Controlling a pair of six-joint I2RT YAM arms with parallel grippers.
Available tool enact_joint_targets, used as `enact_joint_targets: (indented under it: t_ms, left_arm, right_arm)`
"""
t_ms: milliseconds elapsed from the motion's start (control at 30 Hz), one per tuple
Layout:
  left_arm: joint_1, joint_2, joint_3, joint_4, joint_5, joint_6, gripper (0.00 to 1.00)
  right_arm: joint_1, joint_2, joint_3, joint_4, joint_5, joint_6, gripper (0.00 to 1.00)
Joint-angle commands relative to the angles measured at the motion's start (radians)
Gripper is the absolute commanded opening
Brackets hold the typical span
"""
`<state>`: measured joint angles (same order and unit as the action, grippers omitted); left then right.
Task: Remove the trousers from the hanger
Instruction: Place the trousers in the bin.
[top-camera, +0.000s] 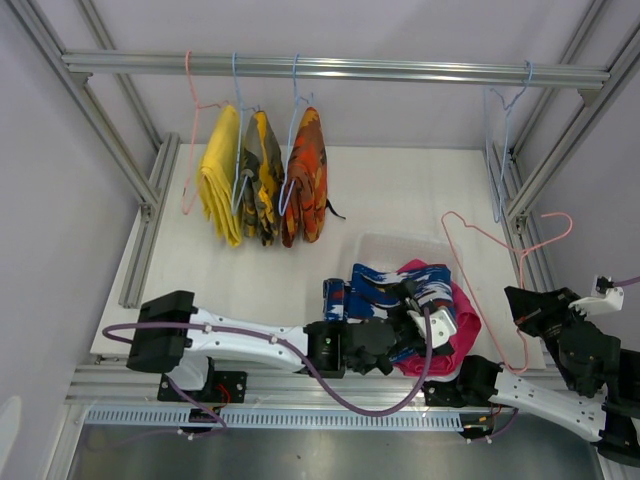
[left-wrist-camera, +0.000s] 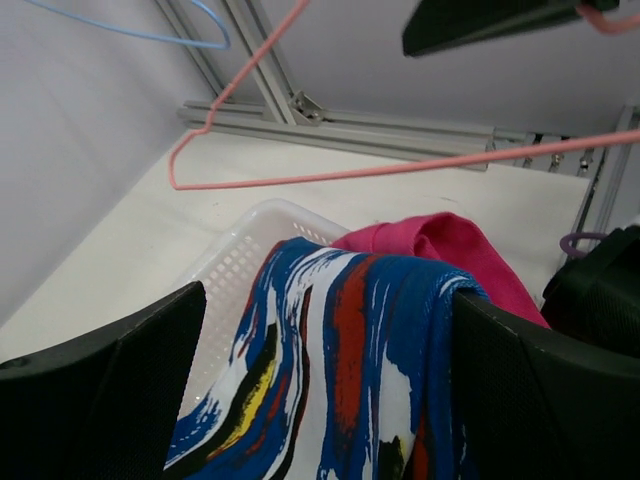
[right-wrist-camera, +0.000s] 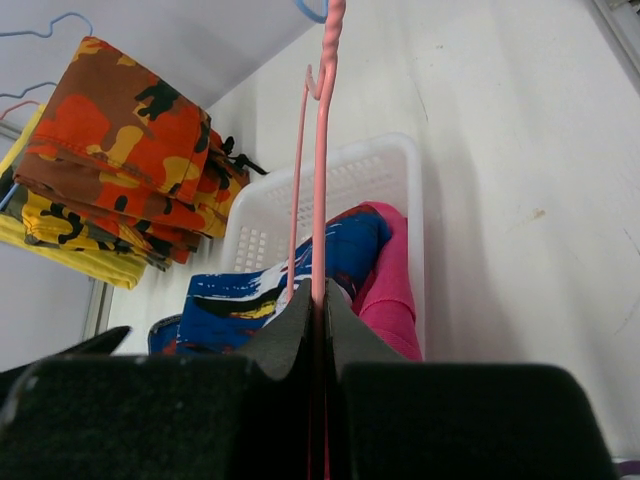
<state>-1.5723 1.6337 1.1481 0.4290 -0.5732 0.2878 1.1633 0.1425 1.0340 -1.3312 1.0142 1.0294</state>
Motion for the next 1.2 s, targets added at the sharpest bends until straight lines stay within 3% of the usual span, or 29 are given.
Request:
enact_joint_targets:
  t_ms: [0,300,500,633,867,1033,1167]
  left_arm:
    - [0.0,-0.113,0.018,0.082,-0.017,-0.024,1.0]
    - [0.001,-0.094,0.012,0.053,-0.077,-0.059,0.99]
    - [0.006,-0.159,-0.001,0.005,-0.125,-0.079,0.99]
    - [0.049,-0.218,0.002,-0.186,-0.149,-0.263,0.99]
    - [0.121,-0.209,-0.163,-0.262,-0.082,-0.539,0.99]
    - [0.112,0.013,-0.238,-0.286,0.086,-0.85,1.0]
    - [0.087,0.201,-0.167,-0.419,0.188,-0.998,0.99]
  right_arm:
    - [0.009,-0.015,0.003,0.004,0.043,0.029,0.0]
    - [0.009,-0.018,0.008,0.007,0.038,0.024,0.0]
    - [0.016,-0.02,0.011,0.007,0.037,0.02,0.0]
    - [0.018,-0.02,0.015,0.006,0.04,0.018,0.0]
    - [0.018,-0.023,0.018,0.012,0.035,0.009,0.0]
    - [0.019,-0.023,0.037,0.001,0.037,0.006,0.0]
    - [0.018,-0.023,0.06,-0.019,0.037,0.012,0.0]
